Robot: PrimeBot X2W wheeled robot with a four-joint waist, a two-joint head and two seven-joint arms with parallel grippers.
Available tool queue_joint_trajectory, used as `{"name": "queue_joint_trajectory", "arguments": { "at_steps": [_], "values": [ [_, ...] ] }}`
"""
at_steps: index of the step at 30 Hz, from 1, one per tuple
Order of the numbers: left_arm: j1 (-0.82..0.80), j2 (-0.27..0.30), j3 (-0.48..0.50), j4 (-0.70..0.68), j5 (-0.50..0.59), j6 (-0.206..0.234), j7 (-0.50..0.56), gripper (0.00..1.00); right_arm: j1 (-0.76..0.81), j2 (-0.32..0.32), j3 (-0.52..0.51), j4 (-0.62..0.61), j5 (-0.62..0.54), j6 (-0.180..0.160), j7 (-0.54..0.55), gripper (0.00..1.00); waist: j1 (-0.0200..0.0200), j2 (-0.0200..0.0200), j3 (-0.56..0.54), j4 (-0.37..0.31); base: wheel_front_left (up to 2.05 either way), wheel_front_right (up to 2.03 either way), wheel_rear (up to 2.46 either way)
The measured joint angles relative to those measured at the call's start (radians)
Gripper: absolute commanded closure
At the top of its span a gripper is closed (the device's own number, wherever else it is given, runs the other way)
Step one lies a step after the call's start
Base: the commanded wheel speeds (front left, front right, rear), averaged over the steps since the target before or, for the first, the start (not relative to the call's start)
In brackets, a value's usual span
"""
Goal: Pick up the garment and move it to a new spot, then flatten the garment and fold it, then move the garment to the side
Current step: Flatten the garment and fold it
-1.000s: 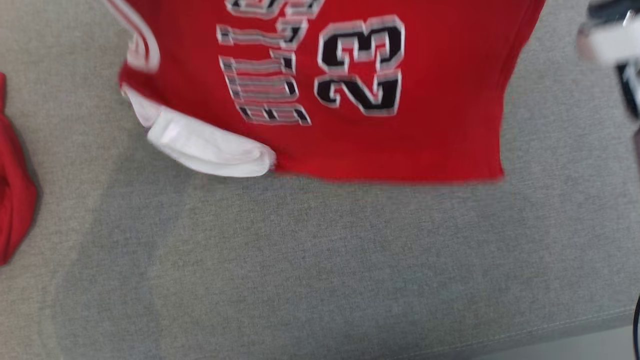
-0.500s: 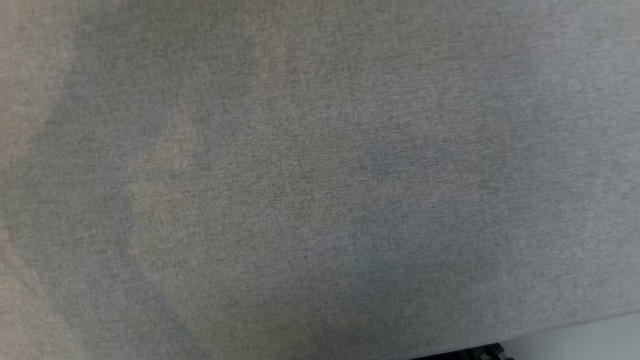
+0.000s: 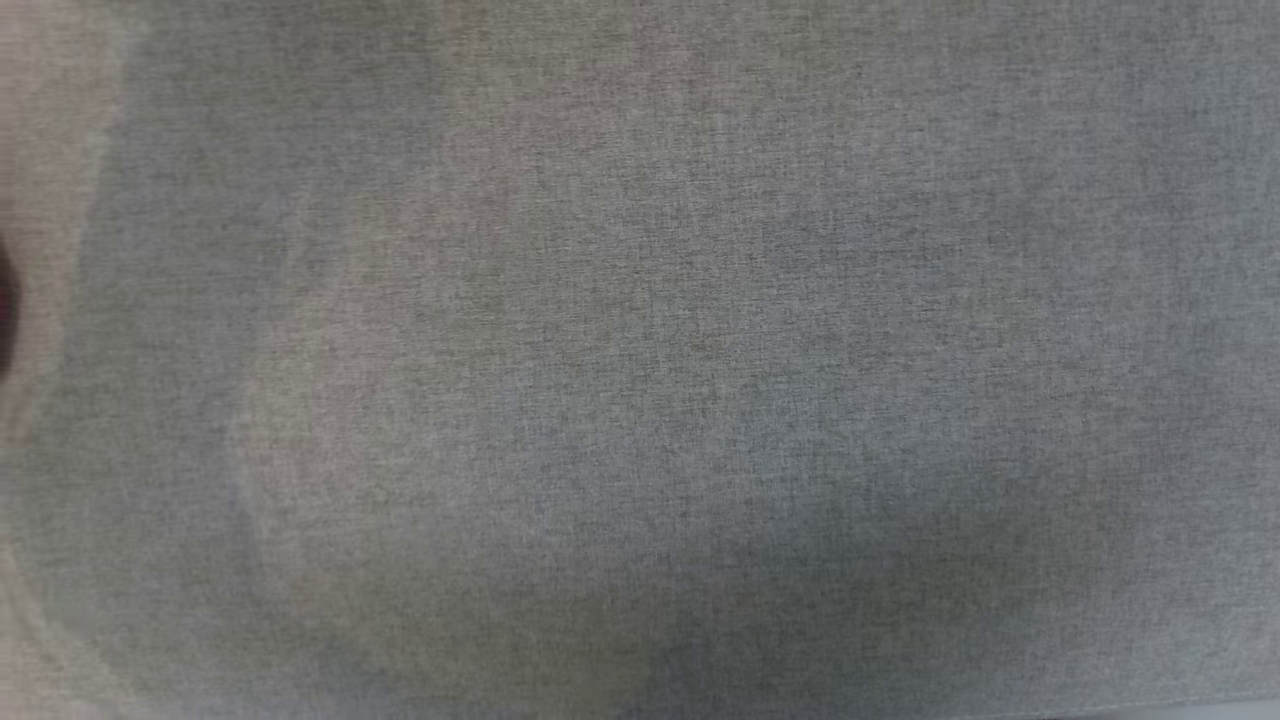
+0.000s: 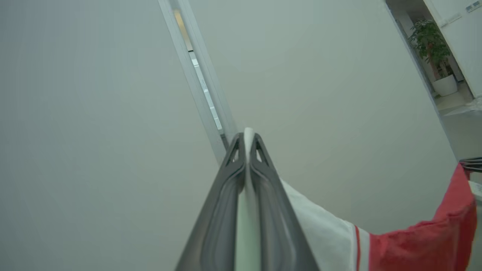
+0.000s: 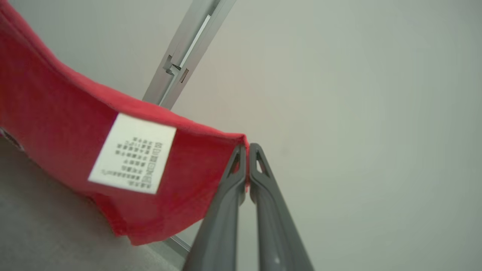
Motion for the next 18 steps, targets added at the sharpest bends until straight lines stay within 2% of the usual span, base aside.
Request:
{"name": "queue_joint_trajectory", "arguments": {
  "at_steps": [2, 8, 11, 18],
  "values": [
    [0.097, 0.005, -0.018, -0.049, -0.057, -0.003, 0.0, 1.0, 0.084, -0.018, -0.024, -0.04, 0.009, 0.0, 0.0, 1.0, -0.0001, 0.0, -0.013, 0.007, 0.0, 0.0, 0.0],
    [0.456, 0.073, -0.105, -0.201, -0.235, -0.004, 0.0, 1.0, 0.433, -0.063, -0.079, -0.155, 0.071, 0.0, 0.0, 1.0, -0.0002, 0.0, -0.086, 0.019, 0.0, 0.0, 0.0],
    [0.635, 0.099, -0.155, -0.233, -0.281, -0.004, 0.0, 1.0, 0.606, -0.087, -0.108, -0.181, 0.104, 0.0, 0.0, 1.0, -0.0003, 0.0, -0.136, 0.018, 0.0, 0.0, 0.0],
    [0.922, 0.132, -0.25, -0.22, -0.258, -0.004, 0.0, 1.0, 0.923, -0.082, -0.187, -0.218, 0.15, 0.0, 0.0, 1.0, -0.0003, 0.0001, -0.267, 0.012, 0.0, 0.0, 0.0]
  ]
}}
